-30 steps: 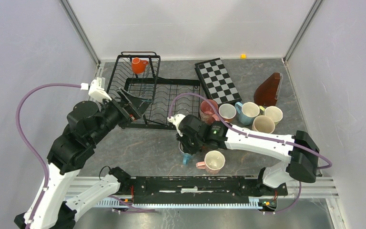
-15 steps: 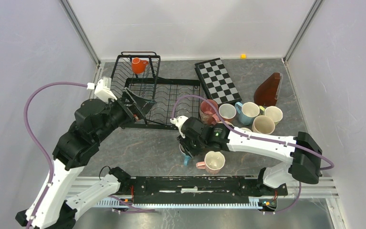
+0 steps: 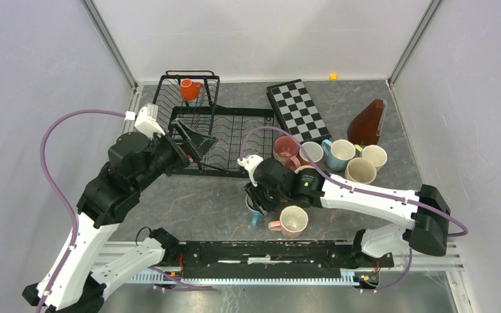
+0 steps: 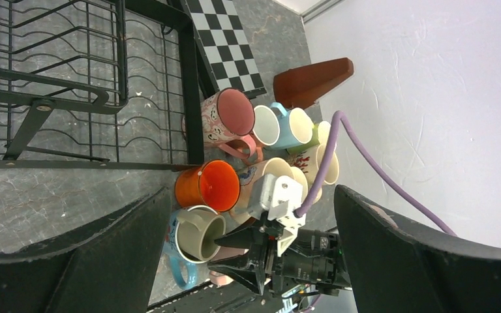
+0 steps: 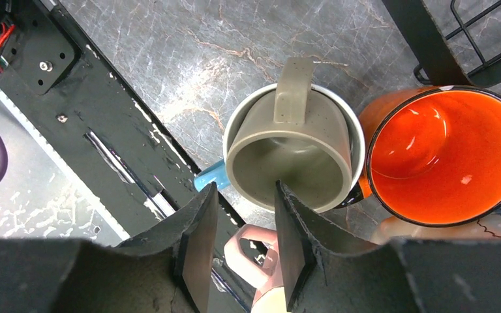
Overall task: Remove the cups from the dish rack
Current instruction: Place the cup into the cup, then unload the cup from the dish rack.
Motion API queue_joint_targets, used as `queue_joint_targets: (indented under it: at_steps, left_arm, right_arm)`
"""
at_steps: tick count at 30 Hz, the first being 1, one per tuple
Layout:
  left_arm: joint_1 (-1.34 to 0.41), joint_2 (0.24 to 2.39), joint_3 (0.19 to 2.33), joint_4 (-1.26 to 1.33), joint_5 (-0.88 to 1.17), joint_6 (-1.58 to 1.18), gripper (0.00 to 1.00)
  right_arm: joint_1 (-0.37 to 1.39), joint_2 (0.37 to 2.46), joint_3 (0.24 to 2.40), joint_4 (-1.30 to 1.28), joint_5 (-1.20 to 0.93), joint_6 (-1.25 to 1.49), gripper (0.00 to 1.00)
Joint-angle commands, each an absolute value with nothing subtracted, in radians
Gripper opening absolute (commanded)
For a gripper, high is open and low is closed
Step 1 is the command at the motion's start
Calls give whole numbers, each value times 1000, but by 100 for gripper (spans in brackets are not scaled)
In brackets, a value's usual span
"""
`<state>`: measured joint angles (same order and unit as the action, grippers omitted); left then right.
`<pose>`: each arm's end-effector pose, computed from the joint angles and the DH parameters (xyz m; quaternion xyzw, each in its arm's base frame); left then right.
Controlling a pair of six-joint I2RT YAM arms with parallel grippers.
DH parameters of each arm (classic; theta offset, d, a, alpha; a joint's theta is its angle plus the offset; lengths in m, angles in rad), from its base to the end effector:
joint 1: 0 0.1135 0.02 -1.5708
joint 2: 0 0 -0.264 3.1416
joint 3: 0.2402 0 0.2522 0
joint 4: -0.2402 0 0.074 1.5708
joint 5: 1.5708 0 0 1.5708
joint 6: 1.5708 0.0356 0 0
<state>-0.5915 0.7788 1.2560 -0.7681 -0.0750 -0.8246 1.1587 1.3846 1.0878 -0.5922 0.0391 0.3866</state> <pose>0.1069 -0.0686 0.4333 -0.1154 0.7935 -0.3652 0.4729 0.1182 0.2670 0.2736 -0.3487 0.8754 0.2201 0.2522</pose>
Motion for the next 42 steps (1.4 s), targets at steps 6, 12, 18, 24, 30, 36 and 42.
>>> queue_joint_targets:
  at_steps: [6,12,18,24,30,36,42]
  left_arm:
    - [-594,801,1271,-713,-69,-818,100]
    - [-594,838,1306,-712,-68,-813,100]
    - [-594,877,1350,-715,-89,-796,100]
    - [-594,964,1457,-762,-166,-734,100]
    - [-590,1104,1627,-833,-357,-637,100]
    - [-539,1299,1821,-912,-497,-565,100]
    - [-383,1500,1971,-973,-479,-572,100]
  right_arm:
    - [1163,1295,1131,-602,87,398,50]
    - [1163,1235,1137,-602,124,383,76]
    - [1155,1170,1150,-599,190,358,98]
    - [1100,1081,1127,-571,224,337,98]
    - [1028,1009,1091,-550,219,311,98]
    - [968,963,1071,-543,194,294,98]
    - [956,930,1058,-544,176,287,98]
